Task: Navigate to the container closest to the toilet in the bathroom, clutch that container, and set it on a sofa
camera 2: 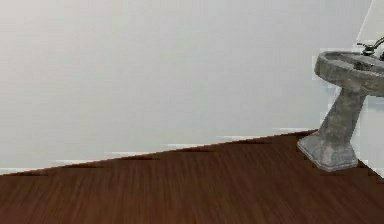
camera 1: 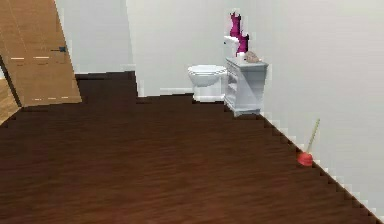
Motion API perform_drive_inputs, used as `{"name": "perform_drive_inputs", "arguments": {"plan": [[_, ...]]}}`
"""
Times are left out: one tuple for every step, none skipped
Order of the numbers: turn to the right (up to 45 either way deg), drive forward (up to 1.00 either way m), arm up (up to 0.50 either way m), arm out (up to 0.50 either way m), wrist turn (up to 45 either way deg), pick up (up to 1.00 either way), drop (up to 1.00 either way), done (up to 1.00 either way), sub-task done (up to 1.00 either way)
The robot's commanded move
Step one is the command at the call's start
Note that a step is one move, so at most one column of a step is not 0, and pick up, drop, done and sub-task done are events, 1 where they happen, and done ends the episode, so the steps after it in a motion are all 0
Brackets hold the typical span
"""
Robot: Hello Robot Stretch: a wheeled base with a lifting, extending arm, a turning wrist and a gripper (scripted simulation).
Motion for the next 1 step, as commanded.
{"name": "perform_drive_inputs", "arguments": {"plan": [[-45.0, 0.00, 0.00, 0.00, 0.0, 0.00, 0.00, 0.00, 0.00]]}}
